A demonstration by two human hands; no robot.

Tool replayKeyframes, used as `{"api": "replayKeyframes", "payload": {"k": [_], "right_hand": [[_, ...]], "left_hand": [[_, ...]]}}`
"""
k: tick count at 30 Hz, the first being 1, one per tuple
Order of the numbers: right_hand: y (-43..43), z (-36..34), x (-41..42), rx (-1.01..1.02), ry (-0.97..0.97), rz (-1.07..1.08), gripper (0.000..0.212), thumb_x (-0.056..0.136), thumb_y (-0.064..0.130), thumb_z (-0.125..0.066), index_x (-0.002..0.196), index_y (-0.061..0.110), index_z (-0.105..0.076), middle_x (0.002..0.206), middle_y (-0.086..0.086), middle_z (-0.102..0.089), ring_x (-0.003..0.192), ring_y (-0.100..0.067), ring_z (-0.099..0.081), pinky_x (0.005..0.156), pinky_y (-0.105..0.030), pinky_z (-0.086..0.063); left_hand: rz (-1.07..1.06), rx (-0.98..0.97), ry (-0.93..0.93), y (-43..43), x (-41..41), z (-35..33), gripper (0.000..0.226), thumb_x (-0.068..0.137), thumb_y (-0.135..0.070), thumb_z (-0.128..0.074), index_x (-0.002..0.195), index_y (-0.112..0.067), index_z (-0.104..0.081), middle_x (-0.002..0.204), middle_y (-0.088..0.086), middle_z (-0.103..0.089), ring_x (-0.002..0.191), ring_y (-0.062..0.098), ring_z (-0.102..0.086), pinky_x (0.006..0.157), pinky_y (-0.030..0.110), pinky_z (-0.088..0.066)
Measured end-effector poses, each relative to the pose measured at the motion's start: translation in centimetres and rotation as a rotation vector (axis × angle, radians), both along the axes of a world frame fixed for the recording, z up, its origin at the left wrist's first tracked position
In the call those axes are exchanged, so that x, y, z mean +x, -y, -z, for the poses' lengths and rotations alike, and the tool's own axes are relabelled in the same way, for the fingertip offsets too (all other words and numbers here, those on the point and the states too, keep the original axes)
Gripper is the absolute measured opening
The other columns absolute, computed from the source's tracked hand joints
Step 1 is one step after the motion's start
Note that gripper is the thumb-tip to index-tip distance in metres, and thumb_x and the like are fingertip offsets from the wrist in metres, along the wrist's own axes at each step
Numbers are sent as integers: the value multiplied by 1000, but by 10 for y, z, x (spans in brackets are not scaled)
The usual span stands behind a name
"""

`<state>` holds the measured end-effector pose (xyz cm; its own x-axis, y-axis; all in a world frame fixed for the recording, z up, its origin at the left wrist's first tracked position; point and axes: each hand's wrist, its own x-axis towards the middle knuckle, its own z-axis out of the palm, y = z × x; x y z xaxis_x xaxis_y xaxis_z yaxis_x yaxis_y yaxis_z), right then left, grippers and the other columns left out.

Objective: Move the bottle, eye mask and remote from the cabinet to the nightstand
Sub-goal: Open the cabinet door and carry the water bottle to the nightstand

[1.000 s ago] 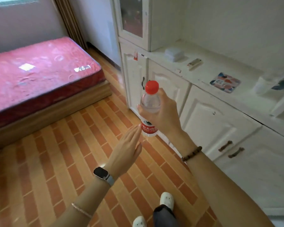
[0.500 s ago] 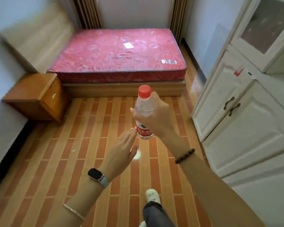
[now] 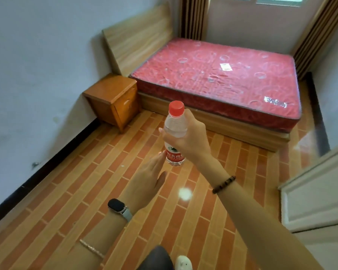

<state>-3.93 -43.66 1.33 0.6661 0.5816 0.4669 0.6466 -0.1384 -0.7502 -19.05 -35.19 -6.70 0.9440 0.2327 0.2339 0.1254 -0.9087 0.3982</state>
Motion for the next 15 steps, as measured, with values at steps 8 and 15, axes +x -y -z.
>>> {"api": "replayKeyframes", "payload": {"k": [8, 15], "right_hand": [[-77, 11, 42, 17, -25, -143, 46, 76, 44, -75, 106, 17, -53, 97, 3, -65, 87, -10, -65, 75, -30, -58], [-172, 17, 87, 3, -53, -186, 47, 76, 45, -75, 107, 18, -53, 97, 3, -65, 88, -11, -65, 76, -31, -58]], "left_hand": [[-132, -71, -26, -55, 33, 10, 61, 97, -35, -36, 151, -23, -10, 150, -1, -33, 134, 8, -31, 106, 16, -17], [-199, -93, -50, -143, 79, 18, 60, 96, -42, -31, 149, -28, -6, 154, -2, -26, 140, 11, -25, 108, 20, -15]]}}
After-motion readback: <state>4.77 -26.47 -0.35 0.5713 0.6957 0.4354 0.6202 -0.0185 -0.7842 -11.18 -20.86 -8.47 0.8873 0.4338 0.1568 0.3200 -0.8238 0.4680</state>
